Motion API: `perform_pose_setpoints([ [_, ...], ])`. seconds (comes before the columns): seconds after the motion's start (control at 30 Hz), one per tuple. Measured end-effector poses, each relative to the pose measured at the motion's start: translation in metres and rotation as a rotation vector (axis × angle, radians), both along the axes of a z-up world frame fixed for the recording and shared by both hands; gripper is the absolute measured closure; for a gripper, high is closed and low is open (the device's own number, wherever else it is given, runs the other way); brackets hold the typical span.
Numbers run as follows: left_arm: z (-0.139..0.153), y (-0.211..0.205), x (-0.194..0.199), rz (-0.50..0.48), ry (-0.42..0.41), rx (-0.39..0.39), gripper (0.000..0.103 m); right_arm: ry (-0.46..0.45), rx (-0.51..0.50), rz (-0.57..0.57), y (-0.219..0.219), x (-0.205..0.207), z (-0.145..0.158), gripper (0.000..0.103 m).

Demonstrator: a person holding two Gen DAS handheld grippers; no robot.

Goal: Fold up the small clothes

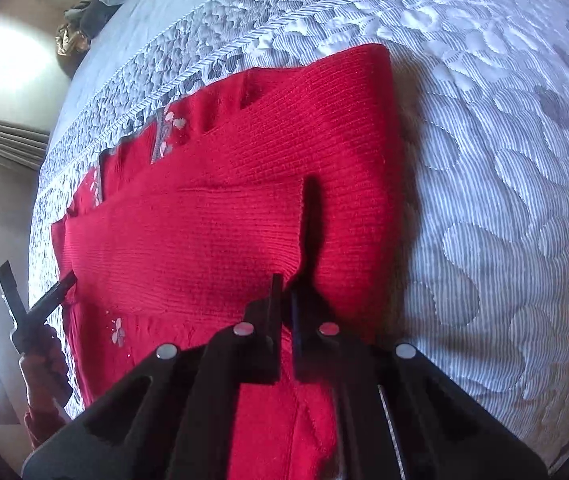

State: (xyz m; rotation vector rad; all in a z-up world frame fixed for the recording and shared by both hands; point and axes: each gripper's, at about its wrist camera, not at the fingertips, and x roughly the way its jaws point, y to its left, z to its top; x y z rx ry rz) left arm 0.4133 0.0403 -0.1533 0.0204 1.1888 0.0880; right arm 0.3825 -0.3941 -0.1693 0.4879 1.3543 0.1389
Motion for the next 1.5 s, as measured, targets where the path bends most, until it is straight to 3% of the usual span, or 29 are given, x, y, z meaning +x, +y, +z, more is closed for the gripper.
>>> perform_pose_setpoints([
  [0.2, 0.014, 0.003, -0.016, 0.021, 0.001, -0.026, 0.023, -0.025, 0.031, -0.013, 0.000, -0.005, 0.011, 0.101],
  [0.37, 0.028, 0.005, -0.038, 0.018, -0.022, -0.098, 0.023, -0.053, 0.076, -0.007, 0.005, -0.006, 0.030, 0.101],
  [0.57, 0.038, 0.007, -0.058, -0.002, -0.051, -0.087, 0.023, -0.074, 0.079, 0.053, 0.041, -0.002, 0.047, 0.101],
  [0.77, 0.051, 0.037, -0.061, 0.044, -0.060, -0.079, 0.023, -0.121, 0.147, 0.215, 0.132, -0.005, 0.055, 0.101],
  [0.9, 0.059, 0.054, -0.064, 0.070, -0.071, -0.104, 0.023, -0.155, 0.232, 0.388, 0.219, -0.017, 0.058, 0.101],
  [1.03, 0.061, 0.059, -0.068, 0.060, -0.068, -0.182, 0.023, -0.158, 0.285, 0.547, 0.278, -0.039, 0.058, 0.101],
  [1.2, 0.053, 0.049, -0.068, -0.018, 0.014, -0.451, 0.023, -0.158, 0.345, 0.680, 0.318, -0.069, 0.057, 0.101],
  [1.4, 0.054, 0.016, -0.071, -0.192, 0.090, -0.493, 0.023, -0.173, 0.315, 0.706, 0.325, -0.080, 0.057, 0.101],
  [1.5, 0.046, 0.004, -0.067, -0.221, 0.151, -0.509, 0.022, -0.177, 0.320, 0.701, 0.319, -0.081, 0.058, 0.101],
])
